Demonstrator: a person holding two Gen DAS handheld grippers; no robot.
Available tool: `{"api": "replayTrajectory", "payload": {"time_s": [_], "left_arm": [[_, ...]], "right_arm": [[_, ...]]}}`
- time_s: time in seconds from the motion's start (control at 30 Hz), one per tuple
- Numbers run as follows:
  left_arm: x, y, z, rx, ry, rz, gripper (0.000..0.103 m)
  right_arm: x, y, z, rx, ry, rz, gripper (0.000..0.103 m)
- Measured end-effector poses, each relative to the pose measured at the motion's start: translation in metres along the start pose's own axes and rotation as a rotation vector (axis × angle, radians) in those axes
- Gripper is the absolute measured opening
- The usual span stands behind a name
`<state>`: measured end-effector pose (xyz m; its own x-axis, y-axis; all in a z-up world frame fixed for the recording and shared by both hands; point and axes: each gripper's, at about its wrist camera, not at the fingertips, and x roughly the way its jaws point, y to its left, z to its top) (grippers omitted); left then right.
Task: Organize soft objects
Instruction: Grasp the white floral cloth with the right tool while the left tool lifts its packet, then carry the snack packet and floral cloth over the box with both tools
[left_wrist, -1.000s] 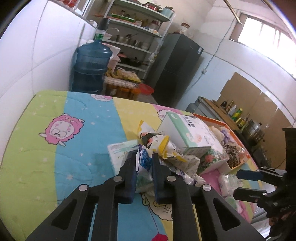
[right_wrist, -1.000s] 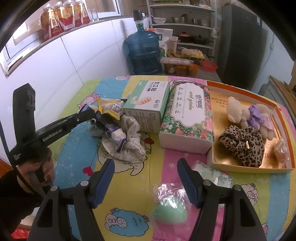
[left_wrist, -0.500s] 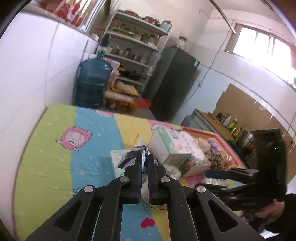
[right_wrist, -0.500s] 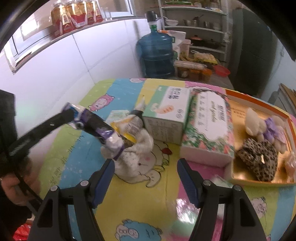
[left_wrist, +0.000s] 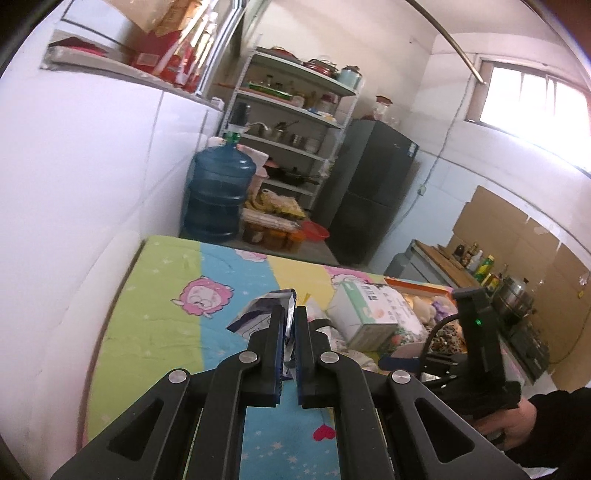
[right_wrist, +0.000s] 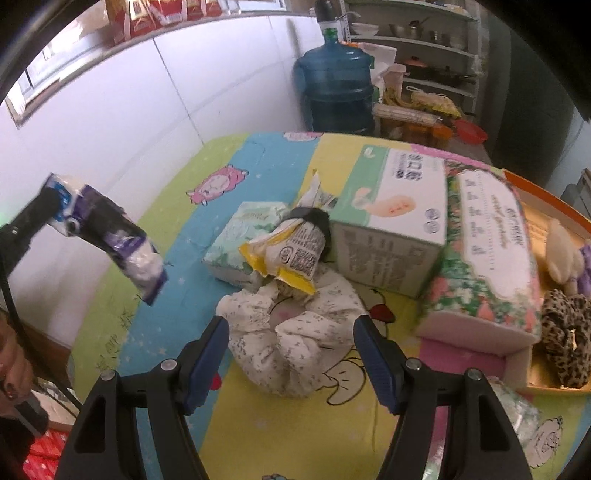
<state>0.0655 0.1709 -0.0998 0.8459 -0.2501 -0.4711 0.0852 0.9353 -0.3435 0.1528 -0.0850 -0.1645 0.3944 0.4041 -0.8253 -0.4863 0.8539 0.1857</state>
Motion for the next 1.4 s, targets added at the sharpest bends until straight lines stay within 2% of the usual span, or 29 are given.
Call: {"api": "replayTrajectory", "payload": {"time_s": [0.13,0.17,0.2,0.23,0.27,0.37,0.5,0.93,1.4], "left_arm": [[-0.004,0.002,-0.002,0.002,-0.002,0.011,0.004],[-0.005,0.002,-0.002,0.005,-0.002,0.013,0.004],[-0.006,0.003,-0.003,0.006,-0.003,0.014,0.004],[-0.007,0.003,-0.003,0.005,-0.003,0.014,0.004],[-0.007,0.003,-0.003,0.003,-0.003,0.013,0.004],[-0.007,0.003,-0.004,-0.002,-0.004,0.01,0.004],[-0.006,0.001,-0.003,0.0,-0.007,-0.001,0.004],[-0.006,-0.023,-0.002,0.035,-0.005,-0.055,0.004],[-0.011,-0.069,0.002,0.089,-0.019,-0.138,0.004]], "right_arm": [[0.015,0.006,-0.003,-0.029,0.022,-0.037,0.07],[0.017,0.007,-0.004,-0.03,0.029,-0.04,0.066],[0.02,0.007,-0.005,-0.027,0.039,-0.037,0.059],[0.02,0.008,-0.006,-0.022,0.048,-0.032,0.037],[0.021,0.007,-0.007,-0.019,0.056,-0.035,0.019],[0.015,0.011,-0.009,-0.028,0.049,-0.032,0.015],[-0.002,0.018,-0.009,-0.053,0.021,-0.025,0.014],[-0.068,0.019,-0.013,-0.007,-0.081,0.047,0.014],[-0.118,-0.003,-0.028,0.05,-0.162,0.011,0.014]]}}
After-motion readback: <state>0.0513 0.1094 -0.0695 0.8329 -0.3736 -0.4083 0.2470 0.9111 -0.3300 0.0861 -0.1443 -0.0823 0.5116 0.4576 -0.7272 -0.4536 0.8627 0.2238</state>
